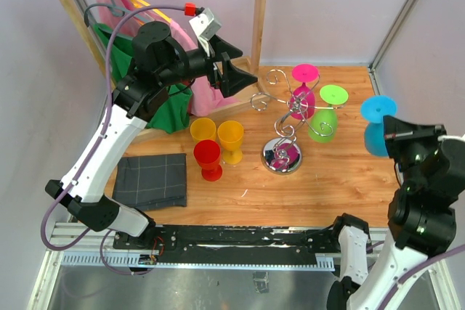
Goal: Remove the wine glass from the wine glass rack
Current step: Place the wine glass at the center of the board.
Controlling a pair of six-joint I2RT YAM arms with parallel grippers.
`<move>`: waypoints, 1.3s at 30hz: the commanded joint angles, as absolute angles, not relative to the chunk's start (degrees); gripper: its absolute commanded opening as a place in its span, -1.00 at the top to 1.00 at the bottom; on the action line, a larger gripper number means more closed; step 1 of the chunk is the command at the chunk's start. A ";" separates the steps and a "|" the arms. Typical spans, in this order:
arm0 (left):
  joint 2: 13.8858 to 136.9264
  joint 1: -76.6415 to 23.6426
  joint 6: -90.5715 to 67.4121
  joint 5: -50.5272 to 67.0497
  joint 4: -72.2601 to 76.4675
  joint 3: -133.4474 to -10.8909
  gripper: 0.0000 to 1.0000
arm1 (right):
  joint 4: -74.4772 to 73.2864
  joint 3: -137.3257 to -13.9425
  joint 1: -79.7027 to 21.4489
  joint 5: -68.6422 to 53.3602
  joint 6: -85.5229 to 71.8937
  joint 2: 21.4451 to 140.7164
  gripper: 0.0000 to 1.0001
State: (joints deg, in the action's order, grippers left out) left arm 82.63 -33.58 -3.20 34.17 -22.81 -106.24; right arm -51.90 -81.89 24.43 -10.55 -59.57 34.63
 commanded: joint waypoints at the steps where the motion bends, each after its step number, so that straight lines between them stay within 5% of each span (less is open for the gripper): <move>1: 81.13 -33.97 -3.17 31.39 -20.86 -105.72 -0.99 | -41.20 -88.37 24.13 -15.81 -53.63 41.02 0.99; 9: 80.63 -34.01 -5.28 24.59 -18.36 -103.84 -0.99 | -27.39 -101.65 24.08 -25.74 -51.43 54.19 0.99; 20: 81.13 -33.93 -8.74 16.28 -16.25 -103.95 -0.99 | 22.89 -99.29 22.56 -48.16 -90.25 72.22 0.99; 39: 78.49 -30.96 -22.39 23.79 7.81 -91.97 -0.99 | 74.67 -91.14 7.60 -49.40 -125.85 77.43 0.99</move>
State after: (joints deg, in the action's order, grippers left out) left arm 81.36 -32.69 -18.04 20.73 -1.85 -97.08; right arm 56.62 -94.32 8.23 -50.28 -114.59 79.26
